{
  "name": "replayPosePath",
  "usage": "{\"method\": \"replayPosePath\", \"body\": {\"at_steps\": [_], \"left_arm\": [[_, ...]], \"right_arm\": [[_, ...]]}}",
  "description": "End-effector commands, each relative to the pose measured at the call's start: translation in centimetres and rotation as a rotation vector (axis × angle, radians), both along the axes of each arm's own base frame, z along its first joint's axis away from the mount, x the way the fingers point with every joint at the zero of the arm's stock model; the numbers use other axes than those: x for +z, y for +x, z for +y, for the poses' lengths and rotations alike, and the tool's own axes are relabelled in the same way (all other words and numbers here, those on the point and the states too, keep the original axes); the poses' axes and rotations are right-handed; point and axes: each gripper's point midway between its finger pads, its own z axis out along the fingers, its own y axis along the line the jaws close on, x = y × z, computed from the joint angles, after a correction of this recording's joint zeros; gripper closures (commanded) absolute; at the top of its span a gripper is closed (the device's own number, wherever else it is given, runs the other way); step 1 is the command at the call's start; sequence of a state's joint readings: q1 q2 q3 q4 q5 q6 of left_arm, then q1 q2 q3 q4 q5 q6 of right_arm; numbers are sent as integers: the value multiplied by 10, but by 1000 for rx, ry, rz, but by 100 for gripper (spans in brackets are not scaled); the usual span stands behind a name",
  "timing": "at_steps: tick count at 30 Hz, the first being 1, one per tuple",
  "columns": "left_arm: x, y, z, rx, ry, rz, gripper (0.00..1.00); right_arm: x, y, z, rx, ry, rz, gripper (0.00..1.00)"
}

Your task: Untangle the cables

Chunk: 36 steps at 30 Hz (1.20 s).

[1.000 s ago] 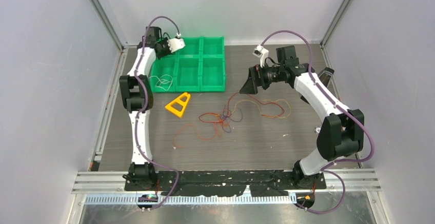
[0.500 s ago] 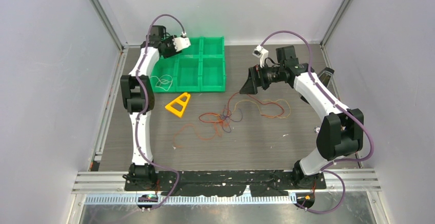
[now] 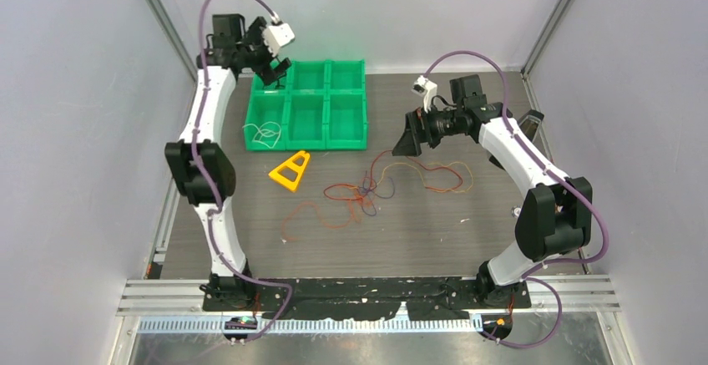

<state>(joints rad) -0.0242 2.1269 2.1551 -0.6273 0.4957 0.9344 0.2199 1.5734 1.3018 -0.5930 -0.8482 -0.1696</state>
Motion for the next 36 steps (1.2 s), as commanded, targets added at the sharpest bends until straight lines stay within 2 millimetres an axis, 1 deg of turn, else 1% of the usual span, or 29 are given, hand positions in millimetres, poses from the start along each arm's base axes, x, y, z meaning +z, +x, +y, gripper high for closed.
{"method": "replayPosePath", "body": {"at_steps": [1,2,3,4,7,8,9,11,13,15,16,17,18,19,20,21,22,23,24,25,26,27,29,31,32,33,34,35,36], "left_arm": [[80,-96,-41,-33,-294,153,5],[80,-119,-53,-58,-338,223,8],[75,-146,-65,-77,-365,303,11],[67,-167,-76,-84,-377,363,13],[28,-232,-114,-124,-371,539,14],[15,-249,-126,-132,-365,571,14],[6,-264,-136,-145,-363,582,15],[-21,-287,-162,-152,-373,649,16],[-29,-294,-182,-157,-417,693,19],[-34,-295,-199,-168,-446,737,21],[-36,-293,-205,-170,-451,756,21],[-37,-290,-210,-169,-457,769,21],[-38,-287,-213,-167,-464,779,21],[-38,-283,-215,-162,-466,779,21],[-38,-279,-215,-154,-463,770,21],[-37,-275,-215,-148,-459,757,21],[-35,-272,-214,-144,-454,742,20],[-33,-270,-212,-139,-450,730,20],[-31,-267,-210,-137,-447,717,19],[-29,-266,-207,-130,-440,710,19],[-27,-265,-203,-126,-430,698,19],[-24,-263,-199,-121,-419,683,19],[-14,-256,-189,-105,-395,636,18],[-4,-252,-179,-84,-390,604,17],[0,-251,-173,-75,-395,597,17],[4,-251,-169,-70,-400,588,17],[8,-250,-164,-63,-402,578,17],[14,-251,-159,-60,-404,564,17],[18,-251,-156,-57,-403,550,17]], "right_arm": [[6,4,-13,18,-87,-73,4],[1,2,-17,10,-120,-61,4],[-5,4,-23,8,-159,-70,4],[-9,2,-26,15,-182,-63,4],[-24,-2,-38,11,-265,-33,3],[-29,-6,-42,20,-287,-17,3],[-36,-7,-46,16,-316,-4,3],[-47,-8,-55,7,-370,15,2],[-58,-2,-64,-13,-417,13,1],[-65,14,-69,-44,-445,-12,1],[-70,25,-68,-53,-444,-24,3],[-66,35,-66,-63,-437,-45,3],[-73,43,-62,-70,-427,-29,5],[-66,54,-55,-71,-406,-44,5],[-76,58,-49,-59,-405,-18,7],[-71,68,-44,-60,-400,-39,7],[-82,72,-37,-47,-406,-20,9],[-80,80,-33,-45,-405,-35,10],[-92,81,-28,-27,-415,-12,11],[-91,85,-25,-21,-417,-18,11],[-103,85,-21,-6,-424,6,13],[-105,88,-20,1,-430,5,14],[-123,88,-15,27,-463,24,19],[-131,87,-17,45,-491,35,23],[-130,86,-16,58,-487,38,25],[-131,81,-15,79,-486,51,34],[-131,79,-15,90,-487,50,39],[-127,77,-15,96,-484,46,52],[-124,75,-15,105,-482,42,58]]}}
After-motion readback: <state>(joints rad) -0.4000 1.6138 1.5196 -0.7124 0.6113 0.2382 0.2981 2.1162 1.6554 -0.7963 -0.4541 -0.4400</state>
